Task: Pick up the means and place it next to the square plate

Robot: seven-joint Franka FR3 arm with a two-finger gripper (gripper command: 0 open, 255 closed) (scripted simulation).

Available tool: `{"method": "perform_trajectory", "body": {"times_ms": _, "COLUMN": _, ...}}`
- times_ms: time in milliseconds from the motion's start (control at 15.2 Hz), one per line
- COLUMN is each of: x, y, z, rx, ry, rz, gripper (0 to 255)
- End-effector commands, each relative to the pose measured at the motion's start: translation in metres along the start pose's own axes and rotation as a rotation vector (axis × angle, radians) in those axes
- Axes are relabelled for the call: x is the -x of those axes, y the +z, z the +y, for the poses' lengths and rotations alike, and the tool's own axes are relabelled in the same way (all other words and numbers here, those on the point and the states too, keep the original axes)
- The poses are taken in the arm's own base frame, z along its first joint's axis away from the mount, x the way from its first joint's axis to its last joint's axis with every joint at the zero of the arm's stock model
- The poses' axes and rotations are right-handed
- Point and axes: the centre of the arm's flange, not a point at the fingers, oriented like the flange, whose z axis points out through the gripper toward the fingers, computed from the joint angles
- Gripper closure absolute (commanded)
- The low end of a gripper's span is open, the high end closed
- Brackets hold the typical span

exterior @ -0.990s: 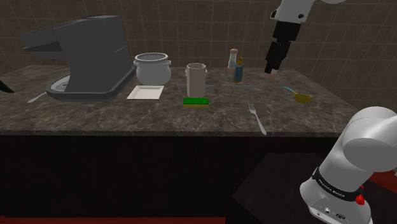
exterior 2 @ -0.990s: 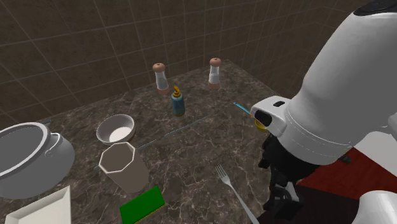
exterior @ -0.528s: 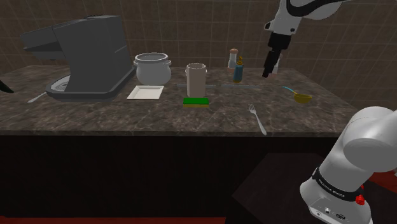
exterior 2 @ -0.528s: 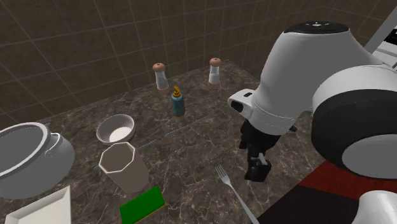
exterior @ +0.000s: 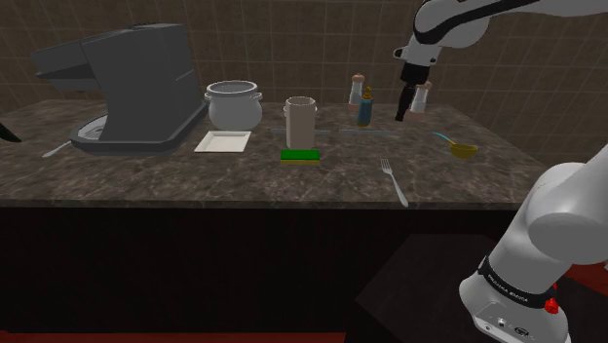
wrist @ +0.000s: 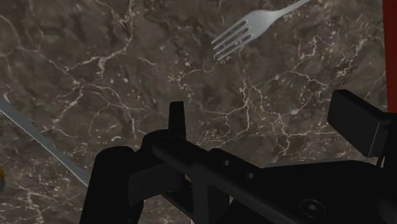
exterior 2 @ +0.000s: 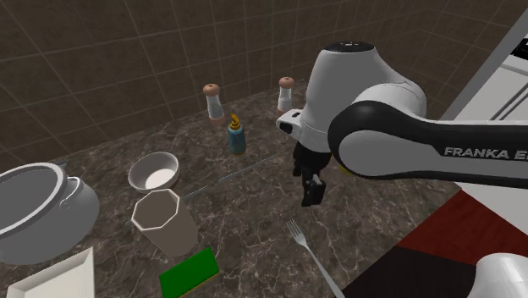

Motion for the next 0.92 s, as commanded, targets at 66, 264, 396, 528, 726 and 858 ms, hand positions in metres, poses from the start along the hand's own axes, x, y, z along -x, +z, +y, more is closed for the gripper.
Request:
{"method": "perform_trajectory", "body": {"times_ms": 66, "x": -0.014, "y": 0.018, "z": 0.034, "rx": 0.0, "ry": -0.063, "rz": 0.002, "gripper": 0}}
{"method": "perform_trajectory", "body": {"times_ms": 264, "x": -0.028, "y": 0.033, "z": 0.068, "rx": -0.001, "ry": -0.123, "rz": 0.005, "gripper": 0}}
{"method": "perform_trajectory", "body": {"times_ms": 396, "x": -0.038, "y": 0.044, "z": 0.09, "rx": -0.001, "ry": -0.162, "rz": 0.006, "gripper": 0}}
{"method": "perform_trajectory", "body": {"times_ms": 528, "x": -0.05, "y": 0.054, "z": 0.111, "rx": -0.002, "ry": -0.202, "rz": 0.008, "gripper": 0}}
{"method": "perform_trajectory", "body": {"times_ms": 726, "x": -0.068, "y": 0.07, "z": 0.142, "rx": -0.003, "ry": -0.261, "rz": 0.01, "gripper": 0}}
{"method": "perform_trajectory", "body": {"times_ms": 858, "x": -0.082, "y": 0.08, "z": 0.162, "rx": -0.004, "ry": -0.301, "rz": 0.012, "gripper": 0}}
